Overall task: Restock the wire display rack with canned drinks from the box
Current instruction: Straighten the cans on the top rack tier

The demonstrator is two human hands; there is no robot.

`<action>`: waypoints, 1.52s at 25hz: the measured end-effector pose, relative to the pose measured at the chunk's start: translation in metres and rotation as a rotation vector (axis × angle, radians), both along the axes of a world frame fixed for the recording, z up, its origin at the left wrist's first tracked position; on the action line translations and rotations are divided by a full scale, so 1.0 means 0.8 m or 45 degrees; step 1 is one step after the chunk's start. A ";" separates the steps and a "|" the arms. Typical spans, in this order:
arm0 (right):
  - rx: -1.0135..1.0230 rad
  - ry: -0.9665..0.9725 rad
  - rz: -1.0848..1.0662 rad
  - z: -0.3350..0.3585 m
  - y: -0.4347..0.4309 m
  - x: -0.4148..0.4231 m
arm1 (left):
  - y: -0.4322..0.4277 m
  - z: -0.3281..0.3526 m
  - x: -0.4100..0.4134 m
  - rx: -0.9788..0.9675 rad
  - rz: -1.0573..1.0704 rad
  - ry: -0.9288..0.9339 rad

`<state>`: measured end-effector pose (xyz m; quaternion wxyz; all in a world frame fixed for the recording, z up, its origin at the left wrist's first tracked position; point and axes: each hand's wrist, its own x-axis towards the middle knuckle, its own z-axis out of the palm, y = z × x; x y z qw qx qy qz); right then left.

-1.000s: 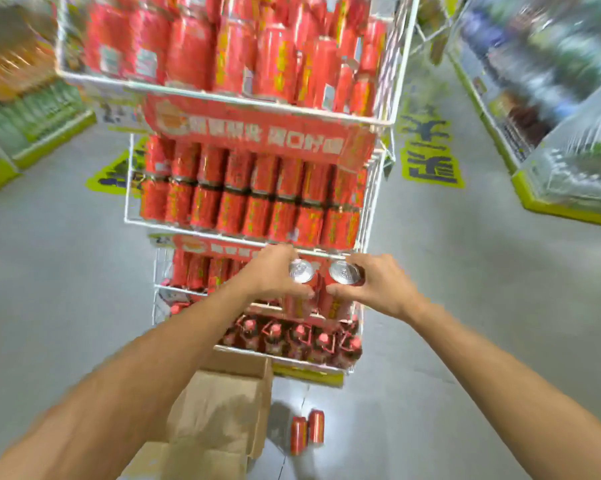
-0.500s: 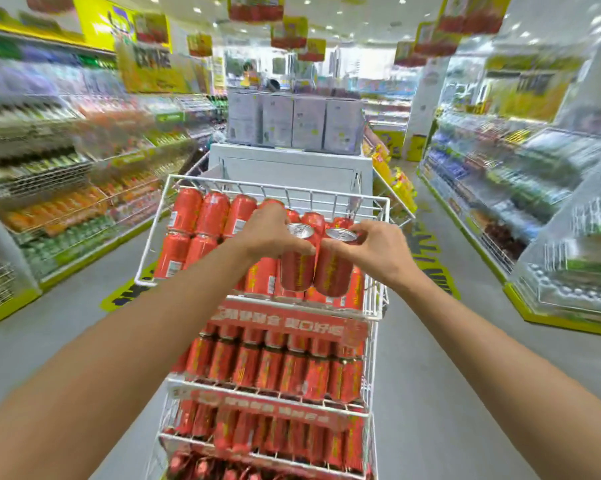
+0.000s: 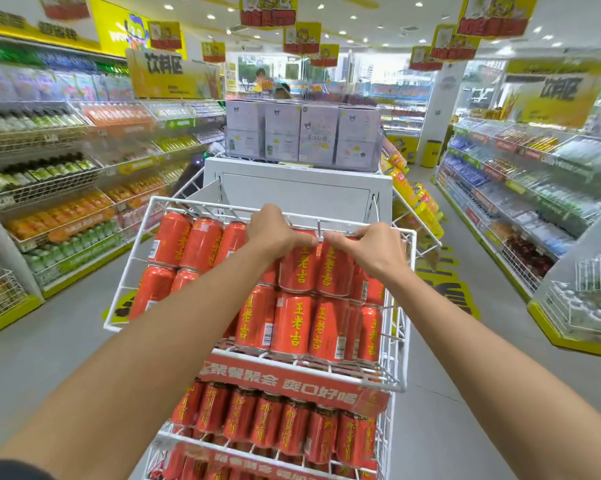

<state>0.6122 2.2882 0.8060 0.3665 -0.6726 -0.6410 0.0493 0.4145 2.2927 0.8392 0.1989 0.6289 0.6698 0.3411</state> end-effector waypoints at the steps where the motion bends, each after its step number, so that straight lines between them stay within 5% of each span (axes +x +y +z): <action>1: -0.022 0.002 -0.017 -0.001 0.005 -0.003 | 0.002 -0.002 0.003 0.002 0.027 0.013; 10: -0.087 0.030 -0.166 -0.018 0.024 -0.003 | 0.007 -0.009 0.031 0.087 0.114 0.212; 27: -0.156 0.050 -0.182 -0.031 0.031 -0.010 | 0.010 -0.021 0.032 0.150 0.112 0.228; 31: -0.246 -0.042 -0.068 -0.023 0.012 -0.008 | -0.003 -0.022 0.015 0.227 -0.040 0.312; 38: -0.238 -0.437 0.171 0.003 -0.123 -0.002 | -0.108 -0.016 -0.007 0.327 -0.587 0.797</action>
